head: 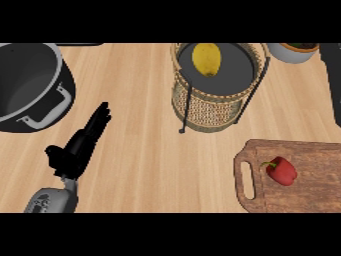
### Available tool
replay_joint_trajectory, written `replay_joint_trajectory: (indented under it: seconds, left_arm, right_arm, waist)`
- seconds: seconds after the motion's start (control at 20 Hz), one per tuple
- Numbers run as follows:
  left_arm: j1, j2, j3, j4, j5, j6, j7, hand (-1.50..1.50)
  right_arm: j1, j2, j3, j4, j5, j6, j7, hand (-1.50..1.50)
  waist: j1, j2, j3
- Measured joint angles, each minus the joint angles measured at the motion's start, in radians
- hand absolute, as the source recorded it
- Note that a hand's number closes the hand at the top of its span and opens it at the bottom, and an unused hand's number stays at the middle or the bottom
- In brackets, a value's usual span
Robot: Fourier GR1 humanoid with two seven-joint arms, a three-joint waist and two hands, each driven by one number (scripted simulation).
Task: Pick the lemon from the cutting board and place it in the tiered basket
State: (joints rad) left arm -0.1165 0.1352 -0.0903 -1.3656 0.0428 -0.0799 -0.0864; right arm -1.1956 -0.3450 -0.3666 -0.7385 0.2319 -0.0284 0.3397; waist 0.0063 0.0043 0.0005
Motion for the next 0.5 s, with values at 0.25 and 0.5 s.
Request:
replay_joint_trajectory:
  seconds: [0.25, 0.5]
  left_arm:
    - [0.0, -0.009, -0.002, 0.025, -0.009, 0.0, -0.022, 0.0]
    - [0.005, -0.014, -0.009, 0.01, -0.015, 0.0, -0.018, 0.0]
  right_arm:
    - [0.055, -0.144, -0.124, 0.036, -0.095, 0.065, -0.106, -1.5]
    - [0.131, -0.323, -0.208, 0.142, -0.158, 0.221, -0.221, -1.5]
  waist:
    - [0.0, 0.003, 0.0]
    - [0.009, 0.006, 0.001]
